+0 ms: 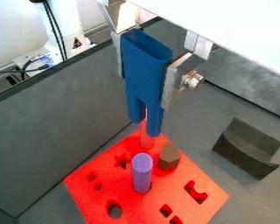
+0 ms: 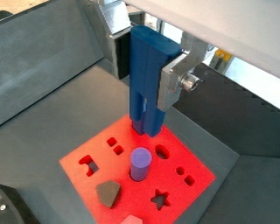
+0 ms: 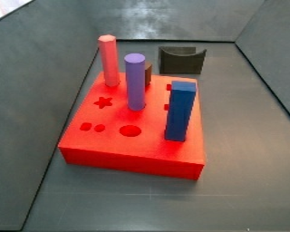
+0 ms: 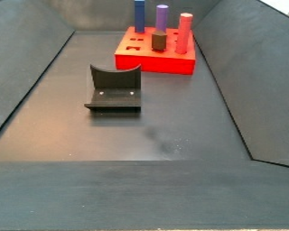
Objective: Pick up the square-circle object. Move up. Place the square-circle object on the fixture. Regrasp the square-circle object. Move to above the board. Insert the square-circle object.
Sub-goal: Insert the square-circle object.
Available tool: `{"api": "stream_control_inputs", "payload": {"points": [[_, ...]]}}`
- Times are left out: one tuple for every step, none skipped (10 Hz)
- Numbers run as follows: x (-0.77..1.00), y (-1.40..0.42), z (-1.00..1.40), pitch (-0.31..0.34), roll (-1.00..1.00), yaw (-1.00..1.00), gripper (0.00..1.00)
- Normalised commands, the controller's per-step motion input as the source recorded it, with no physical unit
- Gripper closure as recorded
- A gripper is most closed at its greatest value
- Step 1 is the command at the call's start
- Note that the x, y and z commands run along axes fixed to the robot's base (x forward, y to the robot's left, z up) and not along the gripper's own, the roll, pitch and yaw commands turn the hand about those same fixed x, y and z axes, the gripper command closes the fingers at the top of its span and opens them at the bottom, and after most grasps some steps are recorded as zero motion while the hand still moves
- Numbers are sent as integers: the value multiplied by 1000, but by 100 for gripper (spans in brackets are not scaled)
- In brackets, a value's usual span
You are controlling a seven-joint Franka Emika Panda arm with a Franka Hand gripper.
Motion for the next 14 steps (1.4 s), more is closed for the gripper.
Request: {"api": "stream_control_inputs", "payload": {"points": [[0, 0, 0, 0, -24, 0, 100], [-414, 0, -89, -297, -239, 0, 100], [-440, -229, -731, -1, -124, 131, 100], [-509, -397, -880, 0, -40, 180, 100], [-557, -463, -874, -81, 0, 183, 100], [-486, -454, -946, -81, 0, 191, 100], [-251, -203, -971, -10, -33, 146, 100], [-180, -49, -1000, -3, -23, 60, 100], [-14, -43, -1000, -50, -34, -23, 100], [0, -120, -914, -117, -86, -177, 100], [34, -217, -766, -156, -151, -169, 100], [77, -169, -771, -140, -150, -80, 100], [17, -63, -934, -94, -80, -83, 100], [-3, 0, -1000, -50, 0, 0, 100]]}}
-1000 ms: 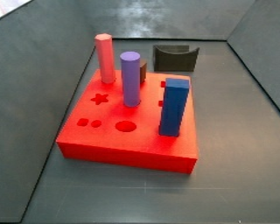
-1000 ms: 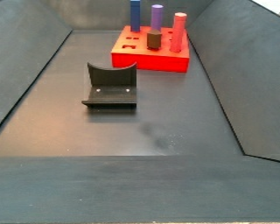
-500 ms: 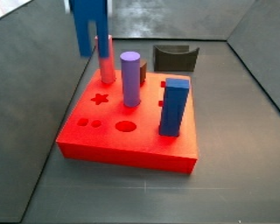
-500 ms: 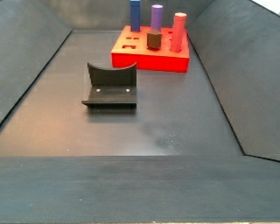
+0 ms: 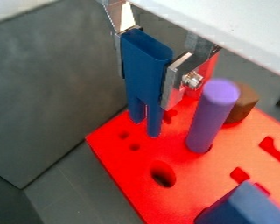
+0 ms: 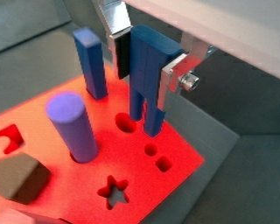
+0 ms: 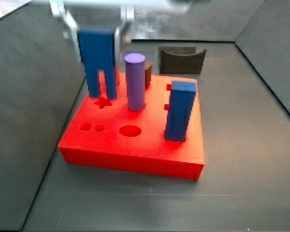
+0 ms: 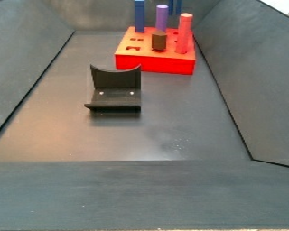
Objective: Pick up the square-circle object. Move up. Place the square-circle object on the fixture. Regrasp the square-circle object. Move to above the board. Insert the square-circle object.
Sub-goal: Insert the square-circle object.
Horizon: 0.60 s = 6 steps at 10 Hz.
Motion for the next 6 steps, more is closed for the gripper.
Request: {"api": "stream_control_inputs", "payload": {"points": [[-194, 123, -1000, -139, -6, 0, 100], [-294, 37, -643, -253, -127, -14, 100], [-291, 0, -489, -280, -203, -100, 100], [-240, 0, -443, -299, -217, -97, 100], [-86, 0, -383, -233, -184, -66, 100], [-103, 0, -174, -131, -77, -46, 100]]}}
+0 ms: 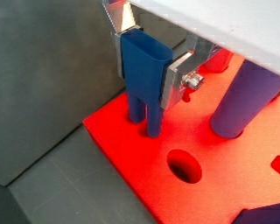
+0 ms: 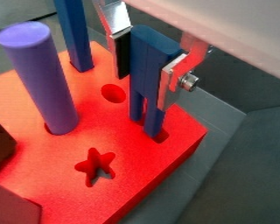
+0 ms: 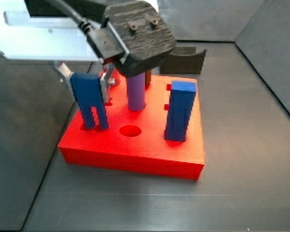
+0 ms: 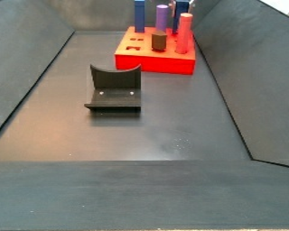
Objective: Pick up the square-circle object. Move up. Place the square-circle object on the fixture. Regrasp the square-circle object. Move to above the board. Insert the square-circle object.
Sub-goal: Insert the square-circle object.
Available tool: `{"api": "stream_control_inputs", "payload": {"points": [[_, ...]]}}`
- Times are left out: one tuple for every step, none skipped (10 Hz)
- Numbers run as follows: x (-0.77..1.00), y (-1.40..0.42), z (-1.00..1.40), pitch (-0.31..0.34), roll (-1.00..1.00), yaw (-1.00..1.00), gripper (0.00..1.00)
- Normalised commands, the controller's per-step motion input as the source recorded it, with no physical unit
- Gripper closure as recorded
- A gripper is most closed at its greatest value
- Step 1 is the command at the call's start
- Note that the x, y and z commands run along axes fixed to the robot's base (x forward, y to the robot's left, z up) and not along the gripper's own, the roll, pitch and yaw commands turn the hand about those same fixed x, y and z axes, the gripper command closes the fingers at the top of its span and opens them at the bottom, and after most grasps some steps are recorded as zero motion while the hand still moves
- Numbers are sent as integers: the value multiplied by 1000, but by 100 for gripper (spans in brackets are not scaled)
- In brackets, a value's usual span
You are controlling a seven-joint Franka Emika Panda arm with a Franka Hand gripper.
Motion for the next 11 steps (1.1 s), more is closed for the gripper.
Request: {"api": "stream_control_inputs", "payload": {"points": [[-126, 0, -94, -74, 0, -3, 100], [-109, 0, -137, -50, 0, 0, 100], [-277, 0, -194, -57, 9, 0, 100], [-234, 0, -226, -30, 13, -3, 100], [-9, -3, -509, -54, 0, -54, 100], [0, -80, -826, -109, -3, -71, 100], [271, -23, -1000, -69, 0, -100, 100], [440, 0, -1000, 0, 30, -146, 100], [303, 0, -969, -44, 0, -151, 100], [-31, -14, -454, -379, -104, 0, 100], [-63, -414, -206, -243, 157, 311, 100]]}}
